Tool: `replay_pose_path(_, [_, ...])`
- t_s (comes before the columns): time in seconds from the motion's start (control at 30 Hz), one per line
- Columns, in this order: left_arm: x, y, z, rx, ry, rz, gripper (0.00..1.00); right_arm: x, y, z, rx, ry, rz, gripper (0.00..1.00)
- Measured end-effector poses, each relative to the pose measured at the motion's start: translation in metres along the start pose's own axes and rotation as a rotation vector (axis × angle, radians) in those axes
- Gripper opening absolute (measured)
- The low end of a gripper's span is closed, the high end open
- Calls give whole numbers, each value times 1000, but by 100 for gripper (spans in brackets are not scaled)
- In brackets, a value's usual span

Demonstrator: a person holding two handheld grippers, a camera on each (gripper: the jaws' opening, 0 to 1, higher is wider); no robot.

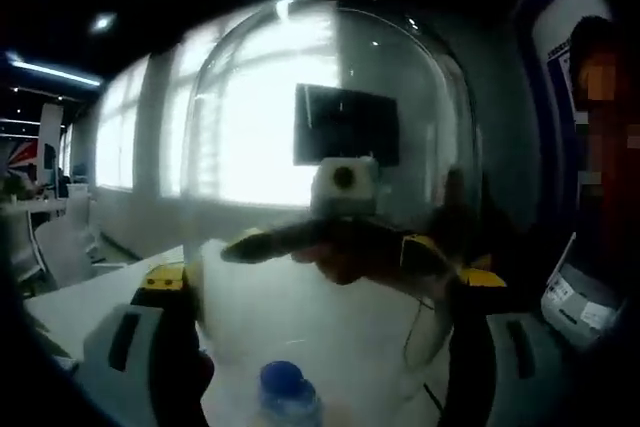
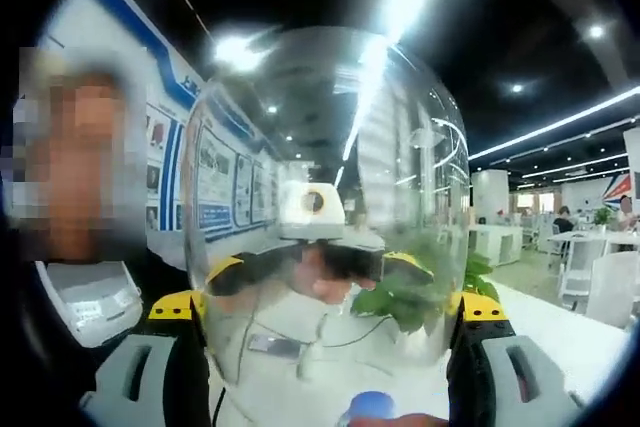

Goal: Open the cover put in the Mizone put the cover back on

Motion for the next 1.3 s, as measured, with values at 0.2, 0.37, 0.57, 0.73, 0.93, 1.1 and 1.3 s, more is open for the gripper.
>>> replay_pose_path(0.2, [-1, 10, -19, 3, 5, -8, 87, 1, -7, -18, -8, 11, -7, 91])
replay_pose_path(0.37, [-2, 17, -37, -24, -1, -13, 87, 2, -13, -38, 17, 24, -13, 91])
replay_pose_path(0.57, [-2, 22, -65, -39, 29, -9, 87, 4, -18, -65, 24, 41, -8, 91])
replay_pose_path(0.73, [-6, 25, -84, -47, 38, -12, 87, 5, -22, -84, 25, 60, -9, 91])
replay_pose_path(0.93, [-6, 31, -102, -83, 20, -13, 87, 4, -27, -102, 70, 48, -15, 91])
replay_pose_path(1.1, [-5, 34, -114, -86, 27, -18, 87, 2, -27, -115, 71, 51, -18, 91])
replay_pose_path(1.3, [-5, 39, -125, -104, 30, -16, 87, 2, -30, -127, 89, 52, -18, 91])
Point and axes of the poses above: the point that each gripper's makers call its tool centre point, and the gripper's own axes: x roughly forward along the fingers, y roughly to its left, z roughly out of its top, the point moved 7 cm from there along -x, roughly backward along the fingers, and after that the axes turned 13 degrees about -z, right-handed, at the moved point
